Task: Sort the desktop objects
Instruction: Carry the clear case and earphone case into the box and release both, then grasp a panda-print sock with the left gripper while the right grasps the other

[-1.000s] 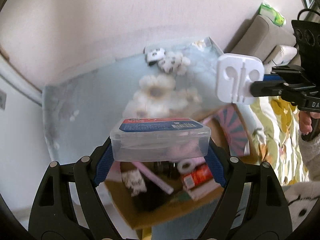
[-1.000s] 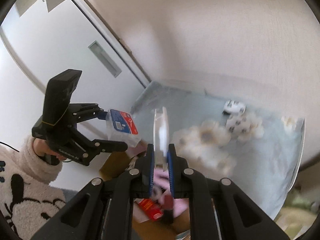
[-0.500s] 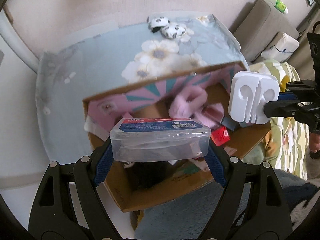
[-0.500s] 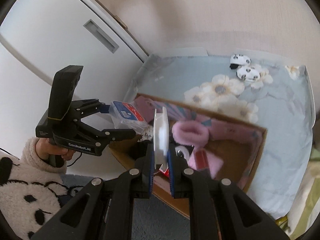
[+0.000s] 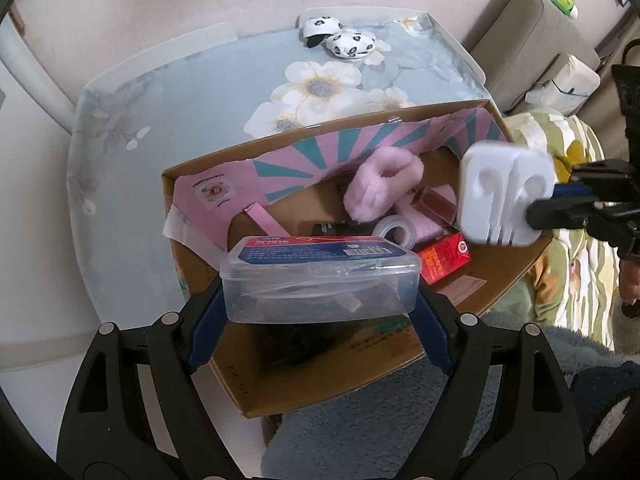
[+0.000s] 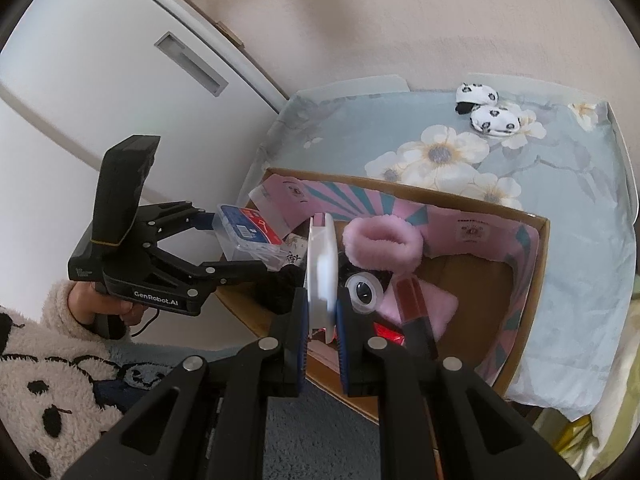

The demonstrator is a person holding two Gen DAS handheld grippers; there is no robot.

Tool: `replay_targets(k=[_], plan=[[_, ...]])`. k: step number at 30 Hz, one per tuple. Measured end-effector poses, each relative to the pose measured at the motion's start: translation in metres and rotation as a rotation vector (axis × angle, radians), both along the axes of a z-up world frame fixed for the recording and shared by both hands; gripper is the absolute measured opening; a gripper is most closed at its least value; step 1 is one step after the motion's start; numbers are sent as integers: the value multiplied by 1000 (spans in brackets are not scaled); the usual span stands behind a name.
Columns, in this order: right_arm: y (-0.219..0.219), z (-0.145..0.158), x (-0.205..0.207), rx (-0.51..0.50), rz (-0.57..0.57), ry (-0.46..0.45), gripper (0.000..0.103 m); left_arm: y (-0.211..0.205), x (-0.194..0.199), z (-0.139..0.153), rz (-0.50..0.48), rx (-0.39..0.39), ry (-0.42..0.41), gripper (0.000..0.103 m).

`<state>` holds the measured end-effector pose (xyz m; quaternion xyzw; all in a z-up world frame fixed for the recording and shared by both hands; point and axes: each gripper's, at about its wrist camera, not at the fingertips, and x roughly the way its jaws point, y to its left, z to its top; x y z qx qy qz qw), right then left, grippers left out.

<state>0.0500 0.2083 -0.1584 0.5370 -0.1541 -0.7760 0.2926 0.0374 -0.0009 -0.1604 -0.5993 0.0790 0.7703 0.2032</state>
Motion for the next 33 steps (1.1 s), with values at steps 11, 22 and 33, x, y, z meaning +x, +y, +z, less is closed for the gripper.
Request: replay_targets(k=[11, 22, 33], plan=[[22, 6, -1, -65, -115, -32, 66, 6, 10, 19, -52, -6, 67, 103], [25, 6, 5, -24, -123, -26, 67, 6, 8, 21, -47, -13, 69, 103], [27, 21, -4, 93, -117, 48, 67, 0, -23, 42, -21, 30, 94, 103]])
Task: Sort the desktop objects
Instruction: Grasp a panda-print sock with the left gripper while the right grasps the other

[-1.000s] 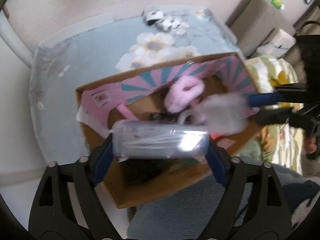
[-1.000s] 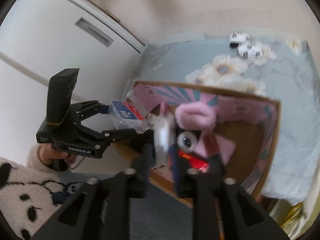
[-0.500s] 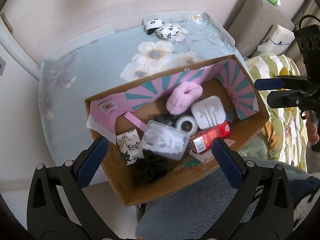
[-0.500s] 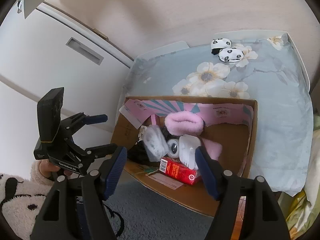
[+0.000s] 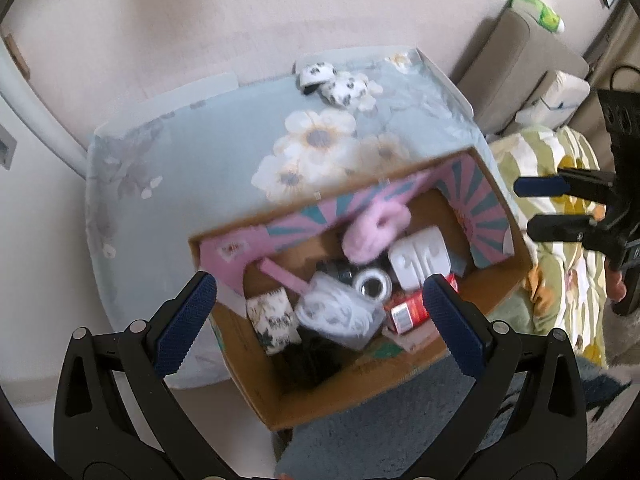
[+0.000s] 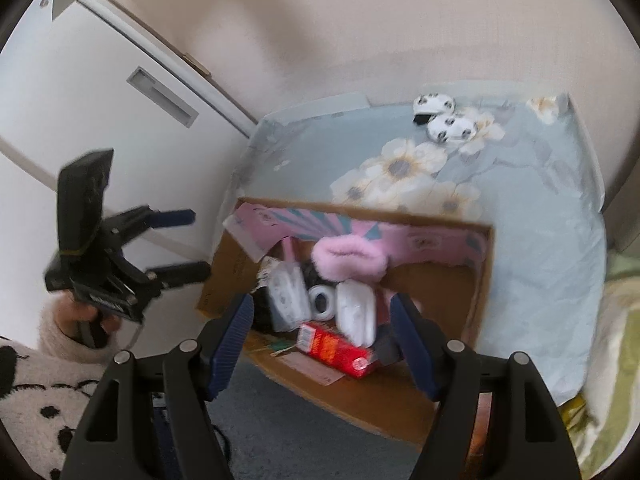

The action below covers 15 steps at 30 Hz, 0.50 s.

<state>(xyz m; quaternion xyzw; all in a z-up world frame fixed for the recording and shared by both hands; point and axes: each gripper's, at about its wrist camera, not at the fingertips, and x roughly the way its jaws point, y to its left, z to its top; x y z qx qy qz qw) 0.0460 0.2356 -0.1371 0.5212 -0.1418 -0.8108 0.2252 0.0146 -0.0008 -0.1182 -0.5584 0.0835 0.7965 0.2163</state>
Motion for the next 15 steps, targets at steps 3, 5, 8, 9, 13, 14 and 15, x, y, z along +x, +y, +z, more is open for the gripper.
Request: replay_targets(k=[3, 5, 8, 9, 13, 14, 15], plan=[[6, 10, -13, 49, 1, 35, 67, 3, -20, 10, 7, 23, 13, 103], [13, 16, -25, 73, 1, 49, 67, 8, -39, 18, 8, 29, 24, 103], [21, 27, -49, 127, 0, 73, 67, 18, -73, 26, 7, 35, 34, 103], [24, 30, -56, 141, -1, 82, 67, 22, -85, 28, 10, 46, 36, 103], [37, 28, -97, 182, -12, 115, 68, 41, -144, 18, 20, 97, 16, 103], [40, 22, -109, 185, -14, 111, 70, 49, -163, 11, 30, 96, 5, 103], [44, 14, -122, 185, -13, 104, 70, 55, -178, 3, 40, 100, -7, 103]])
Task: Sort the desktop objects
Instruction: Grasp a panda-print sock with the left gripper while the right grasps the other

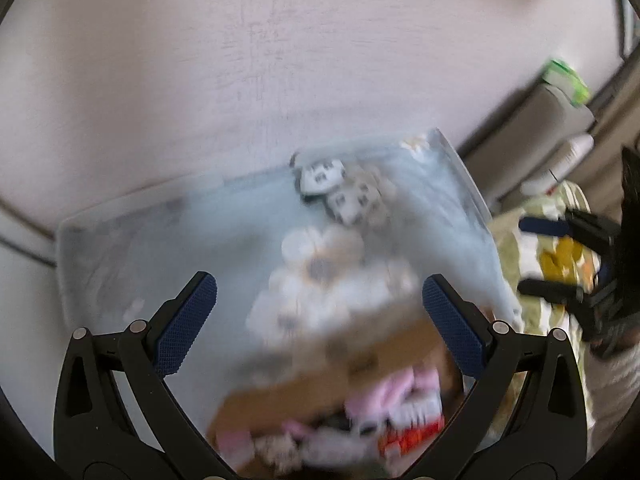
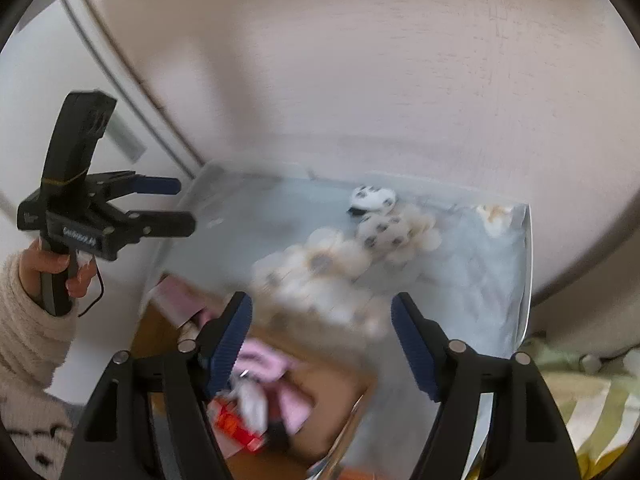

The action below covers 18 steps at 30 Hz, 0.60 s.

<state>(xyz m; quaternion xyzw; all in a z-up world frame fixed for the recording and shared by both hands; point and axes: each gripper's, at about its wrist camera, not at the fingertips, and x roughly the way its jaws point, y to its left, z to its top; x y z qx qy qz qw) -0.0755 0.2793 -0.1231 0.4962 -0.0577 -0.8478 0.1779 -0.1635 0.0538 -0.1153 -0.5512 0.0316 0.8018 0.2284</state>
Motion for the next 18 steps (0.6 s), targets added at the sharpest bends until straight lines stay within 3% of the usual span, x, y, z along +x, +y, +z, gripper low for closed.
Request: replay_targets(k=[7, 12, 18], plan=[[12, -83, -73, 13, 1, -67, 71, 50, -94, -74, 54, 77, -107, 103], [2, -123, -98, 27, 36, -87, 71, 80, -112, -117, 67, -39, -89, 101], [-7, -145, -115, 67, 32, -65, 71, 81, -125, -148, 140, -67, -102, 101]])
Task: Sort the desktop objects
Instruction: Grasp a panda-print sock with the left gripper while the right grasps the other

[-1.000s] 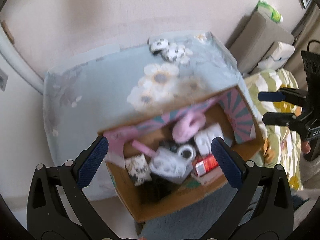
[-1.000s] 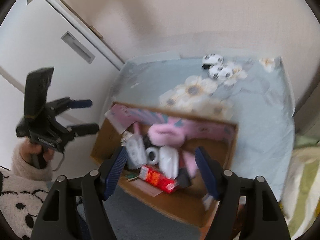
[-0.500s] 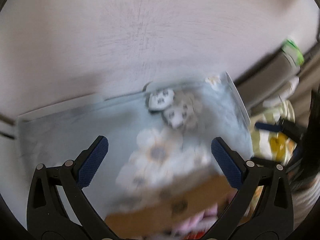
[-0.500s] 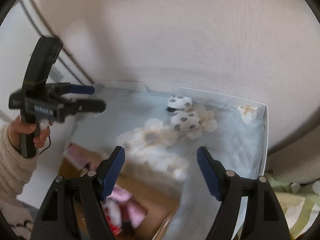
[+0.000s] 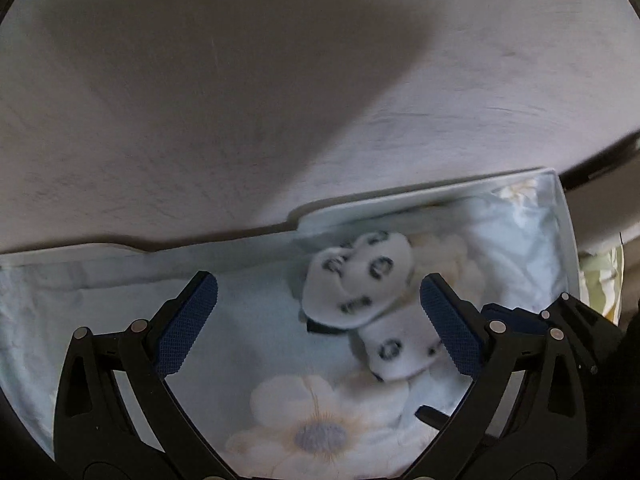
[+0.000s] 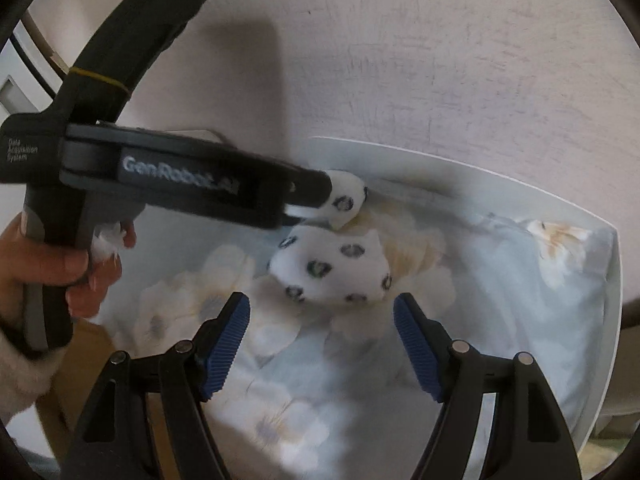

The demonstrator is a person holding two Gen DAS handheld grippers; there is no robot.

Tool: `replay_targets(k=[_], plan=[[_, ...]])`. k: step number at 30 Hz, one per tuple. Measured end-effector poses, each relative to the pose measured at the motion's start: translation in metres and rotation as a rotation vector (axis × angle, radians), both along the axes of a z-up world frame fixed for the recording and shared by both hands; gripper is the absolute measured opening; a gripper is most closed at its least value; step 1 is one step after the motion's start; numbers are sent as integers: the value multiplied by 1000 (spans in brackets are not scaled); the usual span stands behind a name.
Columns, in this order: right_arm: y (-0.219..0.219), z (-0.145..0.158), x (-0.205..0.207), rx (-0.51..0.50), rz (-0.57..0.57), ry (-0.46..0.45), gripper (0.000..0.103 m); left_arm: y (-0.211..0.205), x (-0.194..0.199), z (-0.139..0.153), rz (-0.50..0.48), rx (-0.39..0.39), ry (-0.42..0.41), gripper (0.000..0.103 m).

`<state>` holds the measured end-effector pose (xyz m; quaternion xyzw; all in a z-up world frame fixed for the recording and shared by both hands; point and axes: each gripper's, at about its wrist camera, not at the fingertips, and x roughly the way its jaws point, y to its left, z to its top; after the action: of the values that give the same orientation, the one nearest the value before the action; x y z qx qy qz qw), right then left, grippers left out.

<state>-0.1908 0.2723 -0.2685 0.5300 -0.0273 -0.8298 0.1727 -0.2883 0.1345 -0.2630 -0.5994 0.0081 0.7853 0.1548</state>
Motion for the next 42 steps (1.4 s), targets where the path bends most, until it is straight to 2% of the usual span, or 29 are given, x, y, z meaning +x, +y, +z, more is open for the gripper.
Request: replay_targets(k=[3, 6, 12, 14, 20, 24, 25, 34, 36, 42], plan=[[-3, -9, -5, -10, -7, -8, 71, 0, -2, -4, 12, 1, 14, 99], [-7, -13, -7, 2, -7, 1, 71, 1, -1, -8, 1, 24, 11, 92], [-7, -14, -6, -14, -8, 38, 70, 1, 0, -5, -4, 95, 4, 64], [-6, -14, -4, -16, -13, 47, 63, 1, 0, -2, -12, 114, 4, 50], [-2, -10, 3, -26, -18, 61, 52, 0, 2, 3, -11, 126, 0, 44], [1, -5, 9, -38, -31, 71, 49, -3, 4, 6, -14, 132, -1, 42], [1, -4, 11, -36, -32, 76, 45, -3, 4, 7, -14, 131, 0, 41], [0, 10, 27, -45, -24, 103, 37, -16, 6, 24, -2, 146, 12, 40], [0, 14, 33, -45, -25, 112, 35, -12, 3, 18, -1, 144, 17, 40], [1, 26, 46, -49, -30, 124, 32, -27, 8, 36, 26, 160, 43, 40]])
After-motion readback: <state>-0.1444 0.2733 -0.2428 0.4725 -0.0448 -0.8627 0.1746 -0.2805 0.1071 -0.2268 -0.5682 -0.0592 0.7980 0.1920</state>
